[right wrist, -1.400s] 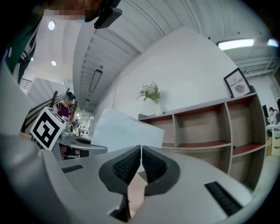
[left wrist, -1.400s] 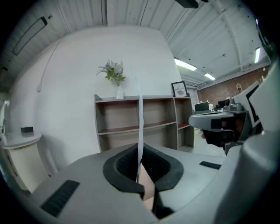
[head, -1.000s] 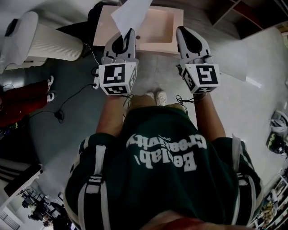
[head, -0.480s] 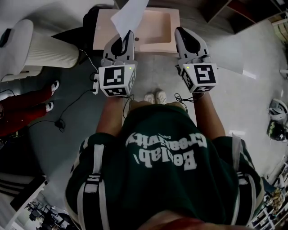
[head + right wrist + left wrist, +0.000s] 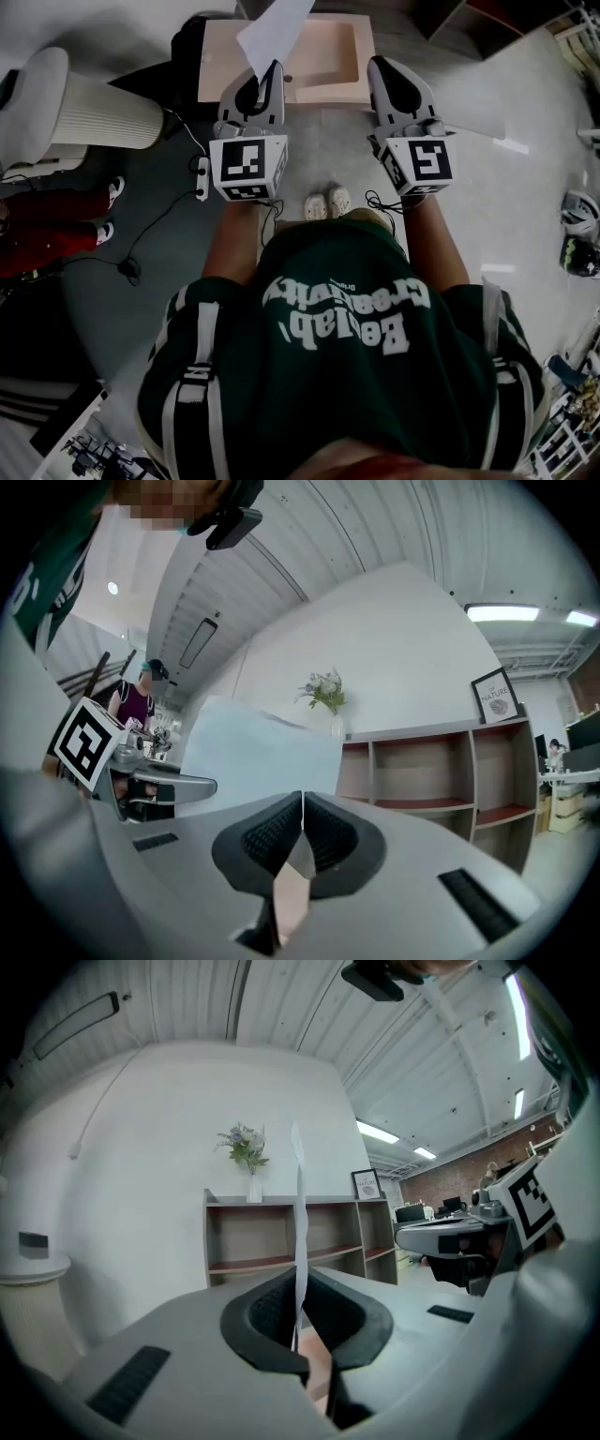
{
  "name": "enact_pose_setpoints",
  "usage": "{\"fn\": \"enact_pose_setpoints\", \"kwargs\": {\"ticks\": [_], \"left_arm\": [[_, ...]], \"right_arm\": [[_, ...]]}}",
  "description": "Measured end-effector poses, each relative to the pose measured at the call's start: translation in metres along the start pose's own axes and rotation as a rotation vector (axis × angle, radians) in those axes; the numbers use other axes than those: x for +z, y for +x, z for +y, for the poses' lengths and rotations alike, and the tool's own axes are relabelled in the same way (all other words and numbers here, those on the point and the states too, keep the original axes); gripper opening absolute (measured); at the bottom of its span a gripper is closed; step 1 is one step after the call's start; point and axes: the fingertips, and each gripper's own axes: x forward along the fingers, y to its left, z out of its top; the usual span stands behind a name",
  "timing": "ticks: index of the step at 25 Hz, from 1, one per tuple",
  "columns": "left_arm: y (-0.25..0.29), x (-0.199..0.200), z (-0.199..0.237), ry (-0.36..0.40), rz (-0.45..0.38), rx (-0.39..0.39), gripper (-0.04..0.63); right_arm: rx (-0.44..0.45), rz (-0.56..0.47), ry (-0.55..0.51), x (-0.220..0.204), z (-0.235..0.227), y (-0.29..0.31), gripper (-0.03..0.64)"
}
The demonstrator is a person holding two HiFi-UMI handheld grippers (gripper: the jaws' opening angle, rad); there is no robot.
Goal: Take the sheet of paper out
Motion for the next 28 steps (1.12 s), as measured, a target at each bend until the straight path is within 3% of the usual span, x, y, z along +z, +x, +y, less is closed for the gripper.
{"fn": "enact_pose_setpoints", "kwargs": {"ticks": [7, 14, 28], "left_arm": [[-0.019, -0.007, 0.007, -0.005, -0.019, -0.009, 0.018], [-0.025, -0.012, 0.012, 0.002, -0.021, -0.011, 0.018], [-0.024, -0.012, 0.017, 0.002, -0.025, -0.021, 0.018]], "right_arm": [[0.005, 0.055, -0.042, -0.01, 0.024, -0.013, 0.034], [-0.006, 0.067, -0.019, -0.015, 0.032, -0.015, 0.034], [-0.013, 0.01, -0.045, -0.009, 0.033, -0.007, 0.034]]}}
